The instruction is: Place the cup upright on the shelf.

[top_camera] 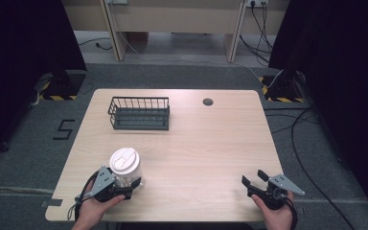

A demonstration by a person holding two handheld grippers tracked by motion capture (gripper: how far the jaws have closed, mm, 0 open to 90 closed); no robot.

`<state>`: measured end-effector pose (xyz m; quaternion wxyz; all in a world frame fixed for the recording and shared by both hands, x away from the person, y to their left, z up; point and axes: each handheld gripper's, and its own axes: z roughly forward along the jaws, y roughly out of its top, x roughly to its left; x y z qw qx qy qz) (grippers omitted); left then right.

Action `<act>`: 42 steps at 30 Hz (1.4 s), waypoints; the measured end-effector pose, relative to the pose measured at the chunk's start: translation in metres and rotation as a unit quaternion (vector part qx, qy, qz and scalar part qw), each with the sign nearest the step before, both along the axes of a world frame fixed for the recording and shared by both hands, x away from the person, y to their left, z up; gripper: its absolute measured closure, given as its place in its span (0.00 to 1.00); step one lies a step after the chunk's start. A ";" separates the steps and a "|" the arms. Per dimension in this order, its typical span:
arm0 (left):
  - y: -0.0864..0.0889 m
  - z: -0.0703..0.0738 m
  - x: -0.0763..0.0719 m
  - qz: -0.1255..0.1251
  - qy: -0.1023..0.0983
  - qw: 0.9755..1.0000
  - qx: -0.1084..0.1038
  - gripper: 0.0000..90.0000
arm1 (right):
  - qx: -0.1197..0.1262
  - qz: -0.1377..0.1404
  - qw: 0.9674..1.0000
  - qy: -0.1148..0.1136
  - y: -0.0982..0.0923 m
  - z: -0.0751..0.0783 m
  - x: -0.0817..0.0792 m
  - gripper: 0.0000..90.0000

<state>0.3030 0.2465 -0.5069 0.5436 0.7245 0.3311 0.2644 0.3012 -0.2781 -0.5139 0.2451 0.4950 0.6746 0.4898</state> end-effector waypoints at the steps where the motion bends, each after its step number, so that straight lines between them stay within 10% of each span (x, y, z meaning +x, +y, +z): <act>1: 0.000 0.000 0.000 0.000 0.000 1.000 0.000 0.19 | 0.000 0.000 1.000 0.000 0.000 0.000 0.000 0.30; 42: 0.001 0.041 0.040 0.039 -0.034 0.999 -0.005 0.19 | 0.001 0.000 1.000 -0.001 -0.001 0.000 0.000 0.30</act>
